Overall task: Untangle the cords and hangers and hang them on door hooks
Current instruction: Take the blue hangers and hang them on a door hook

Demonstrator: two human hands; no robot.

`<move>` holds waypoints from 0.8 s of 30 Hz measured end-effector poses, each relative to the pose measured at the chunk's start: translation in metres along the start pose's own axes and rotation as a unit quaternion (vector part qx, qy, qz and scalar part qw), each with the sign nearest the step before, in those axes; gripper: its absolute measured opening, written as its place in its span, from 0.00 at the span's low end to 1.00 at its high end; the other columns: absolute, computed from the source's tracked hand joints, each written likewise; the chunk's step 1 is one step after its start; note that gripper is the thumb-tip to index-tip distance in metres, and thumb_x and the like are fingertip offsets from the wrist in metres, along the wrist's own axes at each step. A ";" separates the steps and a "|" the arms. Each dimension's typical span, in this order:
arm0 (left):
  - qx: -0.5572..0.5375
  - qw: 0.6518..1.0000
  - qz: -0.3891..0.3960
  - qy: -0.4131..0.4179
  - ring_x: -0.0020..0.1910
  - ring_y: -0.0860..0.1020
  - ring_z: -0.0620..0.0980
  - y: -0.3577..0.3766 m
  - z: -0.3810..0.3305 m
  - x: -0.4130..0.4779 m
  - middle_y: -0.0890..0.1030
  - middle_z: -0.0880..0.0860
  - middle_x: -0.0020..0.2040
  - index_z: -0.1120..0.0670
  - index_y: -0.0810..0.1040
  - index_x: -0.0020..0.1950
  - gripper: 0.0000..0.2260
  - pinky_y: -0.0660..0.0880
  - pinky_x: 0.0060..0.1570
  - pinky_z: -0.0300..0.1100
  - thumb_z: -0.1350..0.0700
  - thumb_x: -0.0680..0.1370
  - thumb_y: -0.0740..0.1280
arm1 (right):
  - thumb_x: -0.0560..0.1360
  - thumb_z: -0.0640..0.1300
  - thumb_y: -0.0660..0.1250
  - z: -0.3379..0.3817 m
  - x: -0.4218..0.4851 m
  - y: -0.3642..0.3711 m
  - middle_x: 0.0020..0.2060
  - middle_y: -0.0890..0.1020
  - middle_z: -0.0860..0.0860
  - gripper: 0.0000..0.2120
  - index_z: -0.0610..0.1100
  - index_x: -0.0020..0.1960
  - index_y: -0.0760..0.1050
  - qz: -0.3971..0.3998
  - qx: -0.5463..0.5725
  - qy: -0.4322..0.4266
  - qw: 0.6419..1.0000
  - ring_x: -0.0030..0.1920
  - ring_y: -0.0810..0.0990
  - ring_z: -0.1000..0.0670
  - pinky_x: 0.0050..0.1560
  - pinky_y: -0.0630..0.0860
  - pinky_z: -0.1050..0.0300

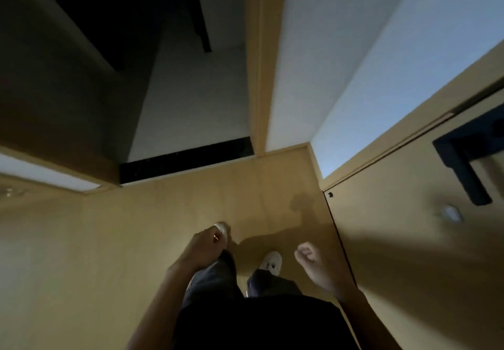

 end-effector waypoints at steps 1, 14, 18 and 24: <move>-0.018 1.000 -0.005 -0.006 0.45 0.75 0.51 -0.001 0.012 -0.007 0.79 0.52 0.45 0.53 0.73 0.46 0.05 0.68 0.42 0.40 0.55 0.79 0.59 | 0.80 0.52 0.58 0.012 0.001 0.006 0.57 0.76 0.48 0.09 0.49 0.56 0.71 0.024 -0.027 -0.008 0.999 0.60 0.75 0.47 0.60 0.72 0.53; -0.284 0.934 -0.166 -0.140 0.49 0.75 0.48 -0.026 0.246 -0.132 0.79 0.51 0.50 0.52 0.75 0.51 0.04 0.67 0.43 0.36 0.55 0.79 0.61 | 0.78 0.50 0.61 0.224 0.004 0.186 0.56 0.79 0.50 0.14 0.45 0.61 0.73 0.119 -0.312 -0.185 0.924 0.55 0.76 0.52 0.51 0.69 0.62; -0.345 0.898 -0.203 -0.183 0.48 0.76 0.48 -0.025 0.337 -0.177 0.79 0.51 0.48 0.50 0.72 0.47 0.03 0.67 0.38 0.32 0.54 0.79 0.61 | 0.78 0.52 0.60 0.285 -0.011 0.285 0.56 0.77 0.53 0.14 0.48 0.62 0.72 0.159 -0.364 -0.235 0.887 0.54 0.75 0.54 0.54 0.72 0.61; -0.401 0.848 -0.256 -0.235 0.44 0.74 0.48 -0.046 0.446 -0.221 0.77 0.50 0.45 0.52 0.73 0.48 0.04 0.67 0.36 0.34 0.53 0.80 0.60 | 0.78 0.50 0.61 0.345 -0.032 0.407 0.52 0.78 0.55 0.11 0.50 0.59 0.74 0.204 -0.415 -0.285 0.839 0.53 0.76 0.55 0.51 0.70 0.63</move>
Point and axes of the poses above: each hand's wrist, its own x-axis towards the middle knuckle, its own y-axis out of the palm, z = x × y, the point moved 2 cm from there along x, towards the middle knuckle
